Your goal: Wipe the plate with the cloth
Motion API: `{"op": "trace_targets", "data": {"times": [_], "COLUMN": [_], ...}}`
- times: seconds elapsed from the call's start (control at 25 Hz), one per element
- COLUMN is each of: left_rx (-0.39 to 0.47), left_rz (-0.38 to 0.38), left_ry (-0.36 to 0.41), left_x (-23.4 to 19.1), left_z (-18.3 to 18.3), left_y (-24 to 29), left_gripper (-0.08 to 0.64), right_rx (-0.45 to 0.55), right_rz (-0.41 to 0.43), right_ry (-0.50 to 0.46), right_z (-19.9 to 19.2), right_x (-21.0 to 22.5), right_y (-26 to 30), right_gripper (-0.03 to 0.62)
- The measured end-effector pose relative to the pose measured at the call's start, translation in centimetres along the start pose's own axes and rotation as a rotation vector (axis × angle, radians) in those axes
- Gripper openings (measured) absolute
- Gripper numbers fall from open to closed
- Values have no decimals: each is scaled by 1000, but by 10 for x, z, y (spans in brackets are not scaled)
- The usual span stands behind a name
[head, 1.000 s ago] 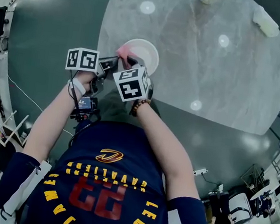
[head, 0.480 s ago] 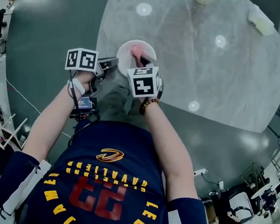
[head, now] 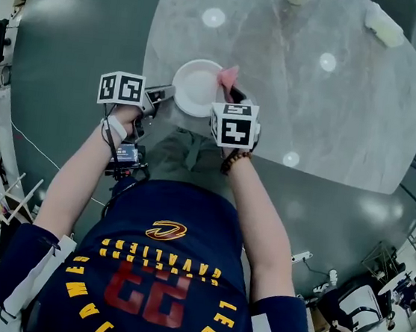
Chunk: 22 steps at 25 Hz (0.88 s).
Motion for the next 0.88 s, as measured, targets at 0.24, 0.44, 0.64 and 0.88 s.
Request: {"op": "trace_targets", "data": {"times": [0.24,0.44,0.64,0.88], "left_rx": [12,26,36,48], "left_rz": [2,-2,-24,-30], "left_ry": [-7,-21,-29,-45], "left_x": [0,0,1,-2], "left_z": [2,2,-1,-1], "left_y": [0,2,2,2], "left_gripper": [28,28,28,28], "right_rx": [37,-21,-80,-93], "right_rz": [75,191,229,225], "right_ry": [11,-62,-84,-100], "right_z": [13,4,-14,-14], "right_x": [-31,-80,-105,-91], "right_y": [-1,18,34,34], "right_gripper": [46,46,46,46]}}
Point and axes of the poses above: the fingertips, and each gripper's own axes: y forward along the fingers, x to its right, z out of its top, the point moved 4 cm from there along -y, backward along the fingers, and after that the axes turned 9 degrees about x, right-handed, at the moved point
